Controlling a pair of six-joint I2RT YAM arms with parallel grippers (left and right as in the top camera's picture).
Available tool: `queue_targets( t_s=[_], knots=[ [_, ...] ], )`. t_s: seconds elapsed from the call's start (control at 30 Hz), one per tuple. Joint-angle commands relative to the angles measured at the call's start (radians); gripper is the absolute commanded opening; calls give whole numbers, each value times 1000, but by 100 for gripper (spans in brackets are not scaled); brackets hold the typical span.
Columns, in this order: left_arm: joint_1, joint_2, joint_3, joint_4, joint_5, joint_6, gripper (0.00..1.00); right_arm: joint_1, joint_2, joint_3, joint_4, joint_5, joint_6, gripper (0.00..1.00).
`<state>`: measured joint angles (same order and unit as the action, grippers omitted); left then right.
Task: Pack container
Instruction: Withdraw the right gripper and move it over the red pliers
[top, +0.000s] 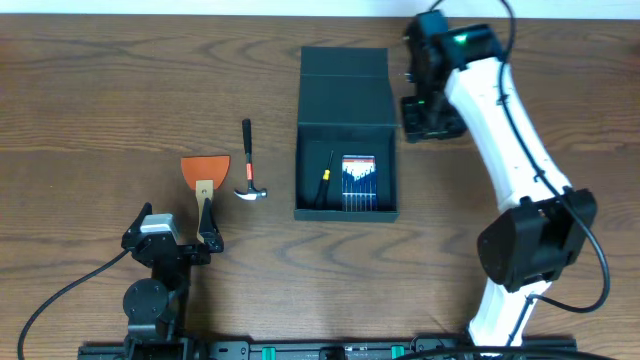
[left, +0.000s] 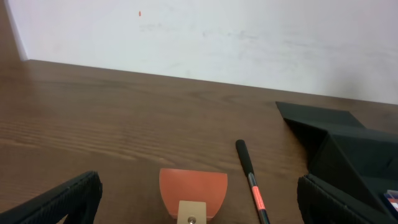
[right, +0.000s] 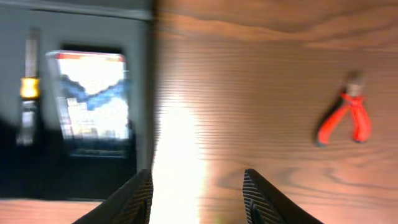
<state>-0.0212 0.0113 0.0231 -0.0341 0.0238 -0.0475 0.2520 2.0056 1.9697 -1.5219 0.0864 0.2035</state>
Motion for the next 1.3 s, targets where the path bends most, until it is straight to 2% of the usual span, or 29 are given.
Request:
queue_targets(
  t_s=[0.0,0.4,0.63,0.83,1.07,1.27],
  knots=[
    [5,0,-19,-37,-9,10,99,-48,1,6,-7,38,-90,51],
    [5,0,-19,-36,-9,10,99,-229,-1,5,-67,40,-201,70],
    [5,-1,-19,-37,-9,10,98,-335,-10,-55,-41,10,-266,75],
    [5,-1,-19,-36,-9,10,99,-394,-70,-261,110,-39,-295,76],
    [5,0,-19,-37,-9,10,99,-440,-230,-587,352,-30,-298,78],
    [5,0,-19,-37,-9,10,98,-487,-272,-719,462,-31,-315,83]
  ],
)
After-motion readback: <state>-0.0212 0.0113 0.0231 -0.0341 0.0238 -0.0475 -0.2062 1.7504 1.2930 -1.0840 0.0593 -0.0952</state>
